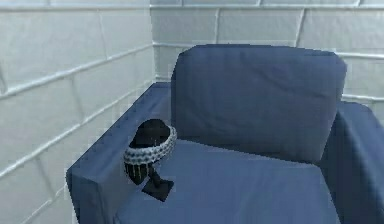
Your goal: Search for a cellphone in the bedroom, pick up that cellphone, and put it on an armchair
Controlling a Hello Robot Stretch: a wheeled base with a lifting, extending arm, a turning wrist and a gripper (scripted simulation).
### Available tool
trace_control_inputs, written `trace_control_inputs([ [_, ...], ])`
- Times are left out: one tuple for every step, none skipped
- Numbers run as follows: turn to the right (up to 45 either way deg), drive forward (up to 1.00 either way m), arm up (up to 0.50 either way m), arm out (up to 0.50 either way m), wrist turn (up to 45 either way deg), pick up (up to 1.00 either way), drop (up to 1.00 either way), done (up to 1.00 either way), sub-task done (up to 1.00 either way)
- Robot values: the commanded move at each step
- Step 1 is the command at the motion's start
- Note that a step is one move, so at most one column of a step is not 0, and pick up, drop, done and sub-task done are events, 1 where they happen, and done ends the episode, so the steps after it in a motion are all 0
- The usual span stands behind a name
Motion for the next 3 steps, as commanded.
trace_control_inputs([
  [-45.0, 0.00, 0.00, 0.00, 0.0, 0.00, 0.00, 0.00, 0.00],
  [-9.0, 0.00, 0.00, 0.00, 0.0, 0.00, 0.00, 0.00, 0.00],
  [0.0, 0.00, 0.00, 0.48, 0.0, 0.00, 0.00, 0.00, 0.00],
])
